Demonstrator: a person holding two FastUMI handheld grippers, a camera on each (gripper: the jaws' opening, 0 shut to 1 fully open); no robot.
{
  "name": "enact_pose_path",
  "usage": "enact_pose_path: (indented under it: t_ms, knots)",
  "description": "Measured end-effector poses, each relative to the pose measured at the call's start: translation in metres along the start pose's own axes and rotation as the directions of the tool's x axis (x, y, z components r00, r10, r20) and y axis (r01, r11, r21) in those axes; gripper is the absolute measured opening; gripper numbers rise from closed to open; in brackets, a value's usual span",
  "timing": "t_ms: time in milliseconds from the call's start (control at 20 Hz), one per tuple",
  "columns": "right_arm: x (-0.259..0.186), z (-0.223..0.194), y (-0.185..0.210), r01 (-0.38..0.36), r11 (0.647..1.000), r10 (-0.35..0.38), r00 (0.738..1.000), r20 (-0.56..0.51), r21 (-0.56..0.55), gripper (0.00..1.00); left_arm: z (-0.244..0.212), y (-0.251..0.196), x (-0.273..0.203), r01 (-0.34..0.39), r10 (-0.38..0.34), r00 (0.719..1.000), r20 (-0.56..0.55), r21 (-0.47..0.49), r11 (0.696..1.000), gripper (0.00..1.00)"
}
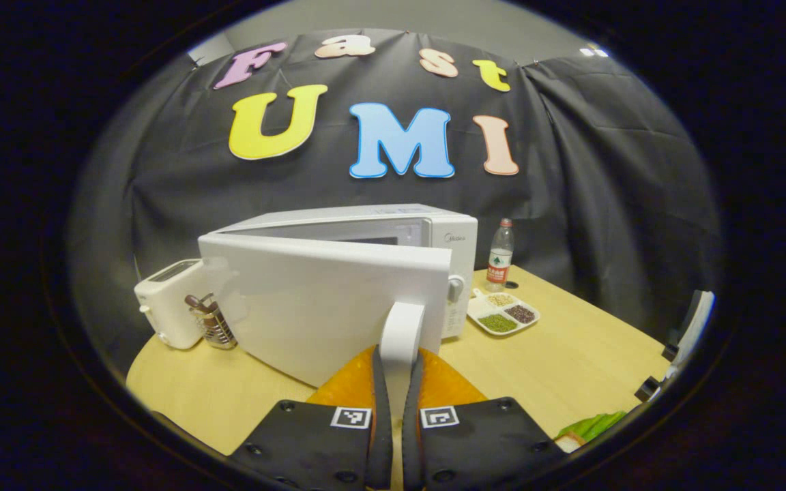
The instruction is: Open the microwave oven with the left hand, put the food in, and close the microwave oven.
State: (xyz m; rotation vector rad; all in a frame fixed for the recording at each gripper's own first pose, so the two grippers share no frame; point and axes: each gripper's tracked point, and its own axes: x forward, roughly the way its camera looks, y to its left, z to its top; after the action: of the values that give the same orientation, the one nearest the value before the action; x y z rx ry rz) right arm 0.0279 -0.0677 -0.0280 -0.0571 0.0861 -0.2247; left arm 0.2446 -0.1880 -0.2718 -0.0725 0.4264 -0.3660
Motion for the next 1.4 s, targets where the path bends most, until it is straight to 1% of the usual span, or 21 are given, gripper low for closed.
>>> enact_pose_path:
  t_ms: [150,250,300,350,400,450,550,600,650,800,950,1150,1400]
  knots:
    - [-0.002,-0.001,0.008,-0.069,0.998,0.069,0.998,0.007,0.003,0.98,-0.008,0.019,-0.028,-0.066,0.066,0.998,-0.007,0.013,0.998,0.12]
    - [-0.007,0.000,0.014,-0.124,0.992,0.123,0.992,0.015,0.023,0.98,-0.014,0.034,-0.045,-0.109,0.109,0.994,-0.016,0.001,0.994,0.12]
    - [-0.009,0.001,0.019,-0.151,0.988,0.150,0.988,0.020,0.031,0.98,-0.018,0.041,-0.054,-0.129,0.129,0.991,-0.020,-0.002,0.992,0.14]
    - [-0.010,-0.002,0.020,-0.168,0.985,0.167,0.986,0.021,0.031,0.98,-0.020,0.048,-0.061,-0.147,0.147,0.989,-0.023,-0.002,0.989,0.12]
    - [-0.010,-0.004,0.022,-0.182,0.983,0.181,0.983,0.019,0.029,0.98,-0.022,0.054,-0.068,-0.158,0.158,0.987,-0.027,-0.004,0.987,0.14]
    - [-0.012,-0.005,0.026,-0.194,0.980,0.194,0.981,0.018,0.031,0.98,-0.025,0.061,-0.074,-0.167,0.167,0.985,-0.030,-0.009,0.986,0.12]
    - [-0.015,-0.002,0.036,-0.213,0.976,0.212,0.977,0.022,0.045,0.98,-0.030,0.074,-0.086,-0.183,0.182,0.983,-0.038,-0.013,0.983,0.12]
    - [-0.016,-0.001,0.043,-0.224,0.973,0.223,0.975,0.019,0.052,0.98,-0.031,0.081,-0.092,-0.186,0.186,0.982,-0.039,-0.011,0.982,0.14]
    - [-0.017,-0.001,0.053,-0.236,0.970,0.235,0.972,0.019,0.053,0.98,-0.034,0.088,-0.098,-0.189,0.189,0.981,-0.039,-0.014,0.982,0.12]
    - [-0.018,0.007,0.075,-0.244,0.969,0.243,0.970,0.027,0.038,0.98,-0.040,0.112,-0.115,-0.186,0.185,0.982,-0.042,-0.016,0.983,0.12]
    - [-0.024,0.014,0.105,-0.255,0.966,0.252,0.966,0.049,0.046,0.98,-0.045,0.132,-0.127,-0.162,0.161,0.986,-0.042,-0.013,0.987,0.12]
    - [-0.028,0.015,0.142,-0.266,0.963,0.265,0.964,0.039,0.044,0.98,-0.049,0.159,-0.139,-0.141,0.140,0.989,-0.039,-0.006,0.990,0.12]
    - [-0.031,0.015,0.181,-0.272,0.962,0.270,0.962,0.031,0.041,0.98,-0.057,0.197,-0.150,-0.133,0.133,0.991,-0.034,0.001,0.991,0.12]
